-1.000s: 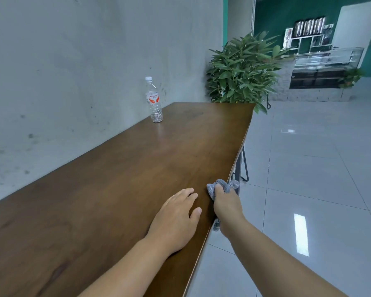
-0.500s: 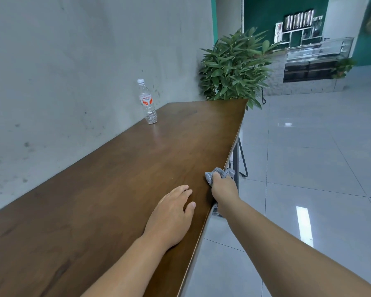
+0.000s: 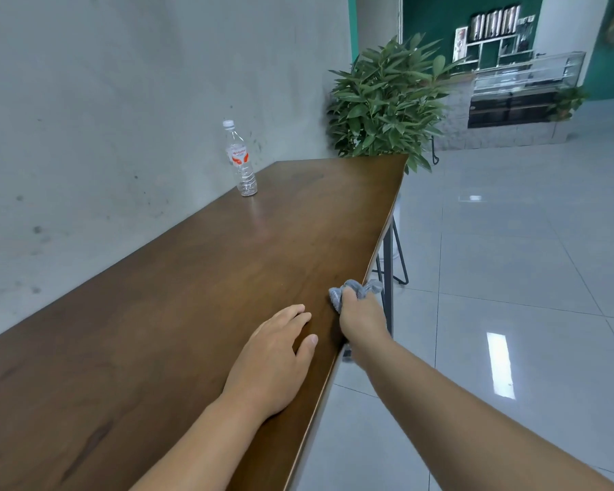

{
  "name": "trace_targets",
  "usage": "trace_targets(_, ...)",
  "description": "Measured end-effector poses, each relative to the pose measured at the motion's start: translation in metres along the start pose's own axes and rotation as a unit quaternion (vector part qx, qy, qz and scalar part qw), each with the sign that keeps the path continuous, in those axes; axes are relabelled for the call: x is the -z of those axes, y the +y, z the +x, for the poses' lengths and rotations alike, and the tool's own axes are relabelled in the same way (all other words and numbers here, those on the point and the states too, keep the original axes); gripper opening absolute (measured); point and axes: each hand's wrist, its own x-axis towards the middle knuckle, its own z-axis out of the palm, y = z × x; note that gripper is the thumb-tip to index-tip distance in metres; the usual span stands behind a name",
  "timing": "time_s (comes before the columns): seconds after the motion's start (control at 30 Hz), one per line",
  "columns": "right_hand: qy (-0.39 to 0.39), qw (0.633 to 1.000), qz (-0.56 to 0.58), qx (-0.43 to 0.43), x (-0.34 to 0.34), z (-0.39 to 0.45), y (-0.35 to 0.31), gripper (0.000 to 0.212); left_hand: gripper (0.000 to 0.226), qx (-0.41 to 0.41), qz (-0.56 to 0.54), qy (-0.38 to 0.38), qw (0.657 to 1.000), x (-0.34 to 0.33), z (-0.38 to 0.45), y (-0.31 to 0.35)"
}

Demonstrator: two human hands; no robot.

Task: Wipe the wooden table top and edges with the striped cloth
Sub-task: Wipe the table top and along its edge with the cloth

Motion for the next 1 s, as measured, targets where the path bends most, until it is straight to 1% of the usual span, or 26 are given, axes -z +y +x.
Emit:
trace_targets(0.13, -0.003, 1.000, 0.008, -0.001, 0.004, 0.008, -0.011, 0.057, 0.048, 0.008, 0.002, 0.002, 1.000, 0.000, 0.000, 0.001)
trace_targets(0.27, -0.002, 1.000, 0.020, -0.005, 0.006, -0.001, -0.012, 0.056, 0.048, 0.008, 0.007, 0.000, 1.000, 0.001, -0.001, 0.003)
trace_targets(0.43, 0.006, 1.000, -0.001, -0.017, -0.001, -0.029, 0.006, 0.051, 0.050, 0.004, 0.006, -0.007, 1.000, 0.004, -0.006, 0.003)
trace_targets(0.57, 0.005, 1.000, 0.007, -0.007, -0.005, -0.042, 0.019, 0.047, 0.052, 0.002, 0.013, -0.014, 1.000, 0.006, -0.017, -0.005)
trace_targets(0.73, 0.012, 1.000, 0.012, -0.023, -0.005, -0.034, 0.011, 0.053, 0.052, -0.002, 0.006, 0.000, 1.000, 0.006, -0.021, -0.007)
trace_targets(0.9, 0.018, 0.999, 0.030, -0.008, -0.001, -0.017, -0.004, 0.051, 0.050, -0.004, -0.004, 0.007, 1.000, 0.006, -0.021, -0.007)
trace_targets(1.0, 0.021, 0.999, 0.032, -0.006, -0.001, -0.017, -0.003, 0.055, 0.050, -0.005, -0.007, 0.002, 1.000, 0.006, -0.022, -0.007)
